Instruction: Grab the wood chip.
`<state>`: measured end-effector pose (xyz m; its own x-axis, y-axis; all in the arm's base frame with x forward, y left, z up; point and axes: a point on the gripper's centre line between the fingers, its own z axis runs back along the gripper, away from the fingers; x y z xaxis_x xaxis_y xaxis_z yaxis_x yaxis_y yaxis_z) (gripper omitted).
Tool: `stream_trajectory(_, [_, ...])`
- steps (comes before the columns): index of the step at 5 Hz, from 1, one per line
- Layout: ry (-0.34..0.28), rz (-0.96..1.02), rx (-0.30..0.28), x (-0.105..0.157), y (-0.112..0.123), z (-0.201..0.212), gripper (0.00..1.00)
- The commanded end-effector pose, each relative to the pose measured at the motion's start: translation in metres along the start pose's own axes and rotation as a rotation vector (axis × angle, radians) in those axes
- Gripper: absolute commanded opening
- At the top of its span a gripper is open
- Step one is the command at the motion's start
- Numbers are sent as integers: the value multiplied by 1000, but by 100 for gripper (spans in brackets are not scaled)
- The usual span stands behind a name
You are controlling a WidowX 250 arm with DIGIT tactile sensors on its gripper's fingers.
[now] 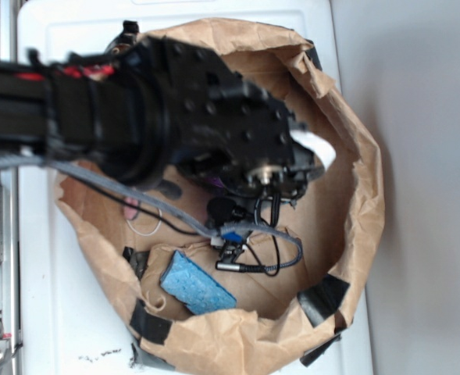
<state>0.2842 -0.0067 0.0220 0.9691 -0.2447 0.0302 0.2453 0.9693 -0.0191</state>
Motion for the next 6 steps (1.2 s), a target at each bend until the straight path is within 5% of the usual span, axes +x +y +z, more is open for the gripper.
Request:
stream_trajectory(1, [-24, -62, 54, 16, 10, -4, 0])
stream_trajectory(3, [-75, -84, 84, 26, 9, -9, 0])
stream_trajectory(4, [-149, -80, 98, 25, 11, 12, 0])
stream_trajectory(5, [-281, -61, 75, 19, 16, 58, 0])
stream_trajectory(6, [-340, -10, 3, 8, 29, 77, 0])
